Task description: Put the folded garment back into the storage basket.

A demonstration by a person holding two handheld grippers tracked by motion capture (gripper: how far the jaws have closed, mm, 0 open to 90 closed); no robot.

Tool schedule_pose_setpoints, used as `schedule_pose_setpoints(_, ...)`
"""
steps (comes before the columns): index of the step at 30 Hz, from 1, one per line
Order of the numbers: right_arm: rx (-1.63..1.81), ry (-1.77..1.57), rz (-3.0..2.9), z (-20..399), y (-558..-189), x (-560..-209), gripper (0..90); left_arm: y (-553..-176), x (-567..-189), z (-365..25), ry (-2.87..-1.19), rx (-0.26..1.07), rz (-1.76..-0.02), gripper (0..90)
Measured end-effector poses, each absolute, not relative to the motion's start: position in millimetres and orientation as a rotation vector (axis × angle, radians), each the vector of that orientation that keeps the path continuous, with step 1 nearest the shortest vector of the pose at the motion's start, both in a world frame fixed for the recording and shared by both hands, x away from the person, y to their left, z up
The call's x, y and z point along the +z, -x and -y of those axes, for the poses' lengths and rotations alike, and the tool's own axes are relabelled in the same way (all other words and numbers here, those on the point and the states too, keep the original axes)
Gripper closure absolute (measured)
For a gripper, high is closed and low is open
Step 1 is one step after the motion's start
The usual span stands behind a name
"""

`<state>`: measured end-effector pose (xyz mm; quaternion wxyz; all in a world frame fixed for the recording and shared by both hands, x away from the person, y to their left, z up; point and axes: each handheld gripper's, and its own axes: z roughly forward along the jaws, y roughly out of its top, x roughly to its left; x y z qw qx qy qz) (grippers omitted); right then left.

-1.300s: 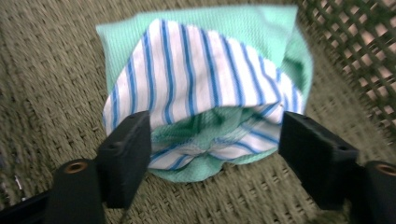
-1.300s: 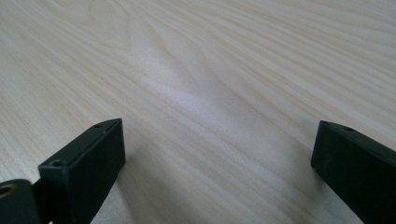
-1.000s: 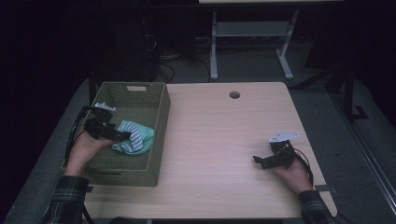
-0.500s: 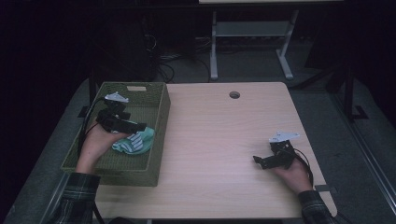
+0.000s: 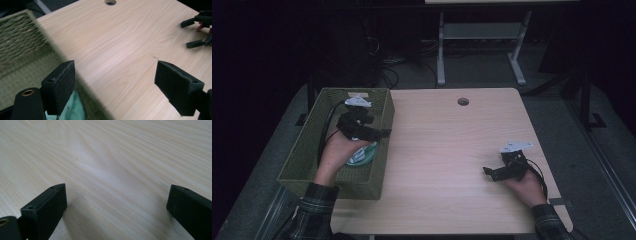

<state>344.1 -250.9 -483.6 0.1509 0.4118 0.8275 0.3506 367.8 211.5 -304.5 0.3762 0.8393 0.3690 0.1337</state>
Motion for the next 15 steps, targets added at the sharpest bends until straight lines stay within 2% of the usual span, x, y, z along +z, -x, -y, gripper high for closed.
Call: schedule_pose_setpoints(15, 1.006, -1.183, -2.377, 250.9, -344.1, -483.6, 2.5, -366.9, -334.8, -143.8, -2.153, 0.261, -0.839, 16.6)
